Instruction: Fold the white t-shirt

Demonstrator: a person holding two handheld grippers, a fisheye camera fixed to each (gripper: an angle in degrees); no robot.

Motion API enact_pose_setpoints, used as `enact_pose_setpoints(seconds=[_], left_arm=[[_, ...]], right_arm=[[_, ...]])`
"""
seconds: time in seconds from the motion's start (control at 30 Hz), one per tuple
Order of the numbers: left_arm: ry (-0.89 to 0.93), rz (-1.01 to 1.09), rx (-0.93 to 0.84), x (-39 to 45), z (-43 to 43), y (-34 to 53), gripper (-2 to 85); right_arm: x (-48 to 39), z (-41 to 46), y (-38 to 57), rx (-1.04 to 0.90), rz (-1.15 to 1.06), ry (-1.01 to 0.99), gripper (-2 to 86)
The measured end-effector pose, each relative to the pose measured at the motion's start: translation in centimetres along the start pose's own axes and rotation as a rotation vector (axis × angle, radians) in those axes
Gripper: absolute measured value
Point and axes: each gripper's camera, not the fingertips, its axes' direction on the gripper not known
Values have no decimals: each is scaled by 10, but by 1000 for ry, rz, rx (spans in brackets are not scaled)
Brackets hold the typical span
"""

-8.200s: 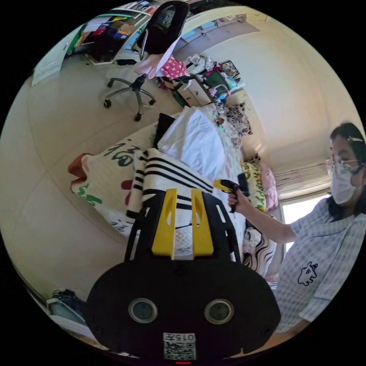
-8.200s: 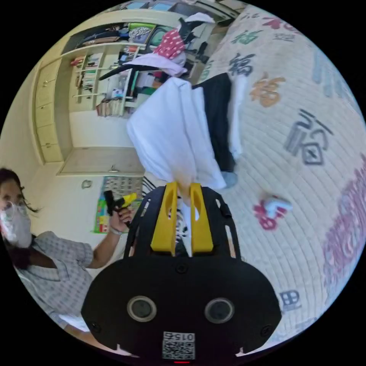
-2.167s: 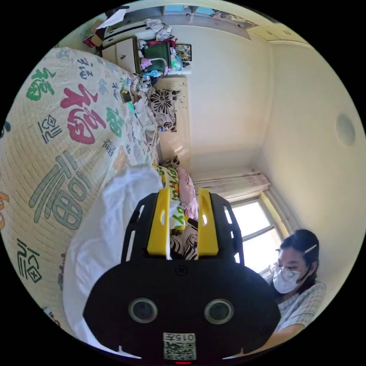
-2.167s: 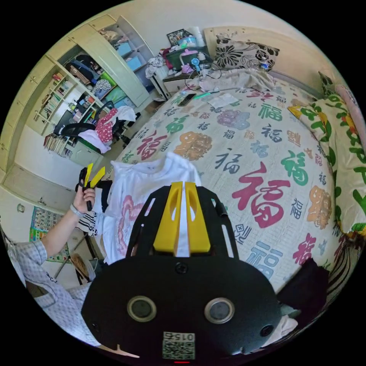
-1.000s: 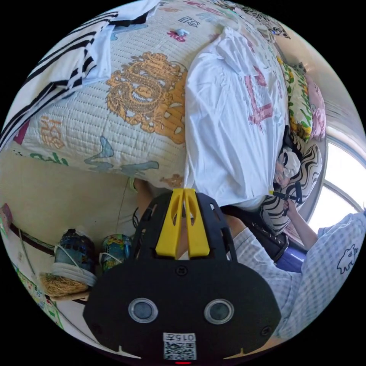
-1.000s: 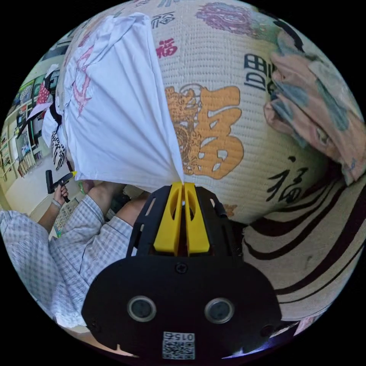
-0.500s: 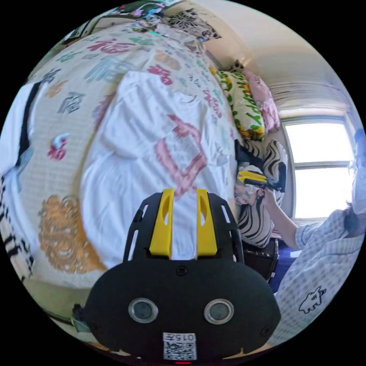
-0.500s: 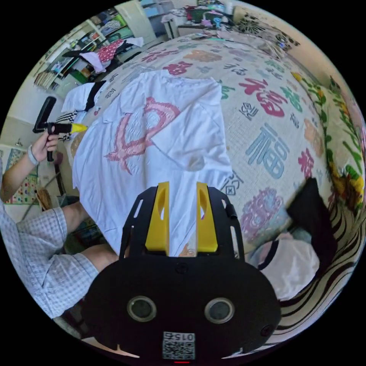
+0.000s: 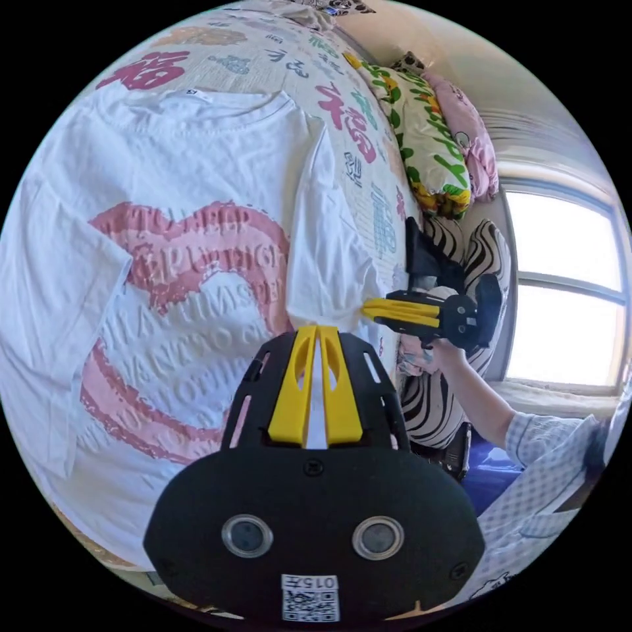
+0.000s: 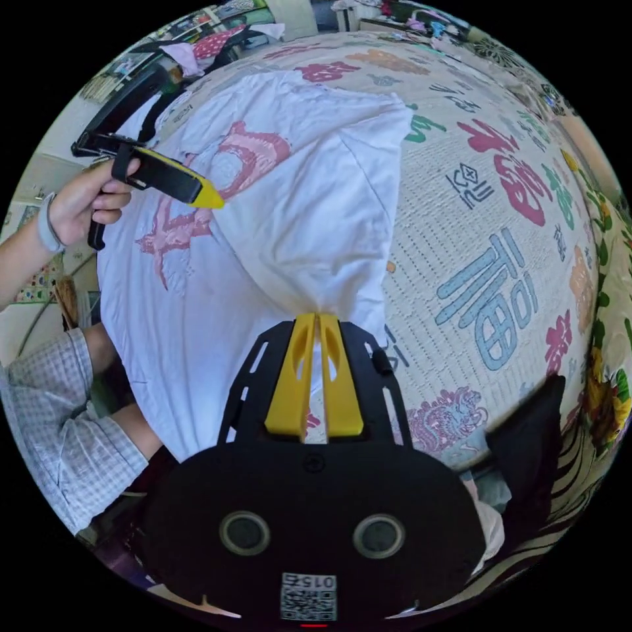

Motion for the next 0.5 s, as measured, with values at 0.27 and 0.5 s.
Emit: enact_pose_setpoints(seconds=[0.27,0.5], left_arm=[[212,204,238,74,-9,-110,-7],[233,142,137,95,81,-216,-5]], right_arm=[[125,-46,55,405,427,-310,-1],[185,-7,87,441,692,-496,-3]])
